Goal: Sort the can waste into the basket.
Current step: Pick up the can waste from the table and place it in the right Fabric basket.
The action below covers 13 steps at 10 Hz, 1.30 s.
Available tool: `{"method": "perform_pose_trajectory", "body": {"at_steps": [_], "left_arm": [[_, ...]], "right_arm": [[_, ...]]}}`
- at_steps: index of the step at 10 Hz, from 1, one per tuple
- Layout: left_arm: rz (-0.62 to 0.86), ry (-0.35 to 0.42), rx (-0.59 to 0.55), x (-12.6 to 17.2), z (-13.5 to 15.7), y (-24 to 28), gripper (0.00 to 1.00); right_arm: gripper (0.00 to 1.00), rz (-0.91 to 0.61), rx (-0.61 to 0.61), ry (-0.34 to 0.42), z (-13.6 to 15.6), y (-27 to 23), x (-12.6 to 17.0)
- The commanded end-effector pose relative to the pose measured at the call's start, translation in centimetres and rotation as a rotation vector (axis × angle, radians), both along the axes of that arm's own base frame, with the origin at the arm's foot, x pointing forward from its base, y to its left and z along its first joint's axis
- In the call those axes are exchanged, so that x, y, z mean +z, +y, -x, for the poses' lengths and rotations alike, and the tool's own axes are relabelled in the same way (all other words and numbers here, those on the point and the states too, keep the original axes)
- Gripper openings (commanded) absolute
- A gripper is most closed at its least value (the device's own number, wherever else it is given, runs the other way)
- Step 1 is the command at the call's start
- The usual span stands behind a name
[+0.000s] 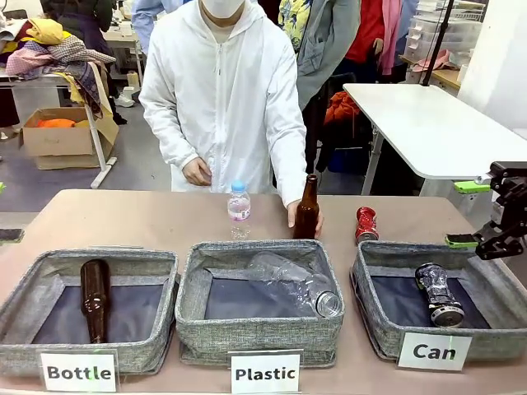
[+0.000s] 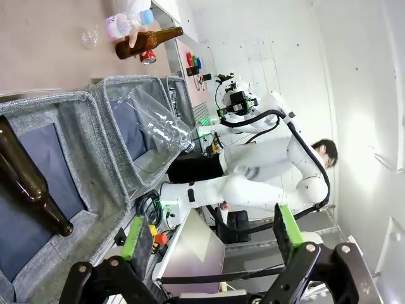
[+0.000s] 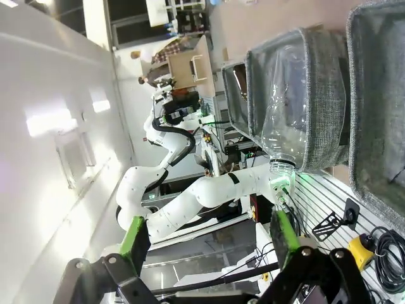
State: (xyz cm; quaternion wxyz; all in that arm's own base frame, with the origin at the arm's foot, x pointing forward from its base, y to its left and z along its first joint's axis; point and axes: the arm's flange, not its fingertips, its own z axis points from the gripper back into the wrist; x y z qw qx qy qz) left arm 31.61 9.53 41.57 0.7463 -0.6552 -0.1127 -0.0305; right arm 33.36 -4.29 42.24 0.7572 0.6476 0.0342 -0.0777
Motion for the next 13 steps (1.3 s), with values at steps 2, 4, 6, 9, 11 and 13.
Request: {"method": "perform_pose_trajectory", "body": {"at_steps": [2,4,6,9,11,13], "left_arm": [[0.017,0.008,0.002,0.4,0.1,0.0,1.0],[0.017,0.008,0.002,0.4,0.1,0.0,1.0],[0.017,0.008,0.002,0.4,0.1,0.0,1.0],[0.017,0.008,0.002,0.4,0.1,0.0,1.0],[0.017,0.008,0.002,0.4,0.1,0.0,1.0],[0.017,0.008,0.002,0.4,0.1,0.0,1.0]], "right_arm": [[1.0,0.468,-0.123,0.04,-2.6,2.1,1.3],[1.0,0.891,-0.253,0.191,-4.7,2.8,1.7],[1.0,1.0,-0.322,0.16,-4.8,3.4,1.9],[1.0,0.94,-0.36,0.034,-5.5,2.8,2.3],[1.0,0.989,-0.379,0.017,-4.5,3.3,2.4],[1.0,1.122,-0.326,-0.03,-7.0,5.3,3.3]]}}
